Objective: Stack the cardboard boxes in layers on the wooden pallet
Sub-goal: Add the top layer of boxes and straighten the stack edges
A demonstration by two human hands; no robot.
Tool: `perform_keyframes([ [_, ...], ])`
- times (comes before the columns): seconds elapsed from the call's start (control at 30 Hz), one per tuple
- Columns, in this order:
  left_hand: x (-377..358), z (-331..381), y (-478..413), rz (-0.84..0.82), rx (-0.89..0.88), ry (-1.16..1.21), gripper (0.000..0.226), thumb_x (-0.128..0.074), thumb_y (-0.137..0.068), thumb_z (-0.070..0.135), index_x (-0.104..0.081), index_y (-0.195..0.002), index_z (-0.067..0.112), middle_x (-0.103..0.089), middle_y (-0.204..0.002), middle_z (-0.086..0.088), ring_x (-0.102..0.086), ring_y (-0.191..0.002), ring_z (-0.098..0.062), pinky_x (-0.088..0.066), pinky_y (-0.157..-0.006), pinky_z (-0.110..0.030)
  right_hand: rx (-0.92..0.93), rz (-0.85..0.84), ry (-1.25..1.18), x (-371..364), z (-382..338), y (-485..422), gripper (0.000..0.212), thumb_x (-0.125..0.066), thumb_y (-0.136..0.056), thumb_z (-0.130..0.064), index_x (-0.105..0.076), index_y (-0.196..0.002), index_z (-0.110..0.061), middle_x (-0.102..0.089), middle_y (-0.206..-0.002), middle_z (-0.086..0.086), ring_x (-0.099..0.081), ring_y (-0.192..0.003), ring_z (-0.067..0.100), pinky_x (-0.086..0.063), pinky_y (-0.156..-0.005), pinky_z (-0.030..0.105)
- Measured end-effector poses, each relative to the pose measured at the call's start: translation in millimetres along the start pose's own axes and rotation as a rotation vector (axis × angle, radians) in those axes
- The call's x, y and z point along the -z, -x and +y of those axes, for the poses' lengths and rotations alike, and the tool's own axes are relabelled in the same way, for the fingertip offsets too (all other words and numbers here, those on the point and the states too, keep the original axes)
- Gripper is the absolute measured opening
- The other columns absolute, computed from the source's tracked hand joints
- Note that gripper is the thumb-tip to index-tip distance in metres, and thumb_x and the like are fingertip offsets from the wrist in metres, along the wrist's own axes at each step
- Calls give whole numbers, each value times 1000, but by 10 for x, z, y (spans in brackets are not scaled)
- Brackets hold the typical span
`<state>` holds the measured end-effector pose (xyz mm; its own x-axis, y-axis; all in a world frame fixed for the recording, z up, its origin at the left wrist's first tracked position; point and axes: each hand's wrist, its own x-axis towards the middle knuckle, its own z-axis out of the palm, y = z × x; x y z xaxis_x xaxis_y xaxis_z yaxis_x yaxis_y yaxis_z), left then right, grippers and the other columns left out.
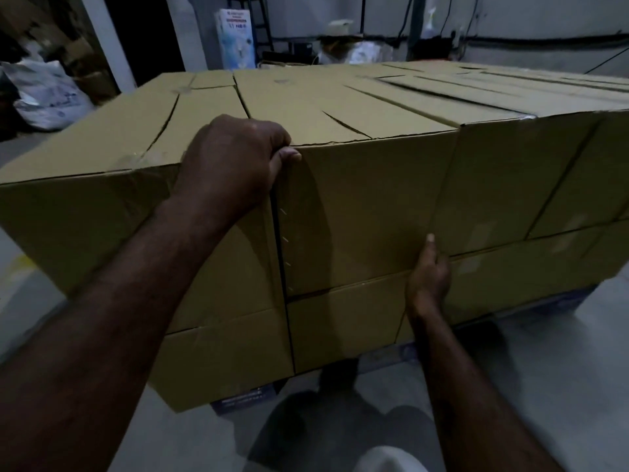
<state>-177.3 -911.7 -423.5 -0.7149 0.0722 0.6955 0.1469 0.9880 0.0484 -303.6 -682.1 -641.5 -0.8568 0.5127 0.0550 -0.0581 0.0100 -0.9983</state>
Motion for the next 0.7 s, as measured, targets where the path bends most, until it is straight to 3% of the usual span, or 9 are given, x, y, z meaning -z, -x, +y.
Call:
perform_keyframes([
  [0.1, -2, -18, 2, 13, -13, 19, 28, -59, -97, 36, -73, -111, 17, -74, -94, -7, -66, -80, -21, -55, -70, -39, -1, -27, 1, -12, -18, -25, 62, -33, -87, -78, -64, -95, -25, -59, -89, -2, -55, -82, 18, -44, -76, 33],
  [0.2, -10, -14, 11, 31, -42, 23, 26, -60, -97, 34, -73, -110, 16, -74, -93, -8, -67, -78, -21, -56, -67, -39, -42, -35, 14, -33, -42, -52, 76, -24, -76, -92, -61, -94, -28, -58, -94, -3, -54, -86, 17, -45, -81, 35],
  [0.33, -14, -29, 24, 45, -64, 48, 23, -60, -97, 32, -72, -109, 16, -74, -90, -6, -66, -76, -18, -55, -66, -37, -73, -42, -4, -5, -83, -84, 69, -31, -96, -71, -65, -126, -20, -63, -113, -1, -57, -102, 21, -45, -89, 34],
  [0.47, -19, -59, 55, 48, -60, 57, 22, -58, -99, 30, -72, -109, 16, -73, -90, -5, -63, -75, -15, -48, -63, -29, -50, -36, -27, 9, -85, -81, 59, -35, -101, -61, -67, -120, -15, -61, -101, 0, -54, -89, 19, -41, -81, 31],
  [0.57, -2, -54, 58, 27, -71, 62, 24, -59, -98, 31, -71, -110, 16, -72, -93, -5, -63, -78, -17, -52, -65, -33, -44, -6, 30, 14, -78, -73, 54, -34, -104, -56, -66, -111, -13, -57, -88, 1, -52, -85, 21, -37, -76, 31],
  [0.7, 19, -45, -12, -56, -64, 27, 31, -61, -93, 39, -66, -113, 15, -66, -103, -5, -58, -91, -19, -51, -74, -39, 31, 97, 129, -3, -98, -12, 53, -38, -102, -55, -60, -116, -9, -60, -109, 11, -56, -94, 27, -44, -77, 35],
])
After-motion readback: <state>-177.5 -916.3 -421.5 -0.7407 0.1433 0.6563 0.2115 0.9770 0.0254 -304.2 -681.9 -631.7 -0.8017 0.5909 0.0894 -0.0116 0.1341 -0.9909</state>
